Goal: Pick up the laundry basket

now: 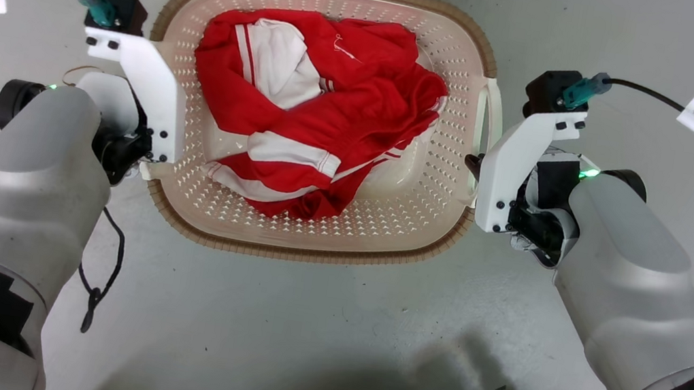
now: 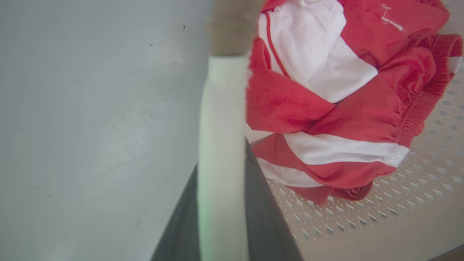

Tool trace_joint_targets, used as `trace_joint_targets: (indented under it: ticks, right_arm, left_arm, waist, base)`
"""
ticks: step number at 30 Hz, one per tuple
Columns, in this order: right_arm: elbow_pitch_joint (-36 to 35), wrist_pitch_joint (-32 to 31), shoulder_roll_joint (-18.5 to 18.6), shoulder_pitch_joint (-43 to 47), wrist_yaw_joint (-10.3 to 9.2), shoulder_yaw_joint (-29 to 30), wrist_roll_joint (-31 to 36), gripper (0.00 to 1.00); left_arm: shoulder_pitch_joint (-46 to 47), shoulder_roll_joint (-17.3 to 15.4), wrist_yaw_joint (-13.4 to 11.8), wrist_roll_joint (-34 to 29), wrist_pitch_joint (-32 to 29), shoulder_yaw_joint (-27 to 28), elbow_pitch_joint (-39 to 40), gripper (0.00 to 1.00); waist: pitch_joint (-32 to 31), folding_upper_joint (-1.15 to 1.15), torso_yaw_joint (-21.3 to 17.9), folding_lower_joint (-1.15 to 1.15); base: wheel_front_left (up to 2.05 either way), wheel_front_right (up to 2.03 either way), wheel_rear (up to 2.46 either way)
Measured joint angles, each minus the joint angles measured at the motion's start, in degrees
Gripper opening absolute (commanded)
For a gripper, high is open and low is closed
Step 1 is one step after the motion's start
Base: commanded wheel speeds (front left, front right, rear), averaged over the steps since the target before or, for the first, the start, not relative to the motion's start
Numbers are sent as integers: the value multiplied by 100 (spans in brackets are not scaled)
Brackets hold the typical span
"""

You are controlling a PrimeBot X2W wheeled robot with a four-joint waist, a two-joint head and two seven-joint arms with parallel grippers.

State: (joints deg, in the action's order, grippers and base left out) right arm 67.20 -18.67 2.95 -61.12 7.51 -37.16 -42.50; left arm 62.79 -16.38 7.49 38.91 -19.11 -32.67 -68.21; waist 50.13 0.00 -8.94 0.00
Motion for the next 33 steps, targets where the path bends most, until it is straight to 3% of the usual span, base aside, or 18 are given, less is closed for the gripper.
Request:
trace_joint_targets:
  ticks: [8,14,33]
  right_arm:
    - [164,-63,5,-58,-2,-263,-301,0]
    - [256,-553,5,-52,-2,-449,-568,0]
    - [600,-1750,46,266,-11,-778,-949,0]
  left_arm:
    - [-24,59,-1,266,-247,-112,-22,0]
    - [-131,96,-1,547,-704,-204,-34,0]
    - [-761,337,-19,1351,-1745,-372,-115,0]
  waist:
    - [-84,0,39,0]
    - [-315,0,71,0]
    - [-1864,0,271,0]
  base:
    - [0,0,0]
    - [0,0,0]
    - [0,0,0]
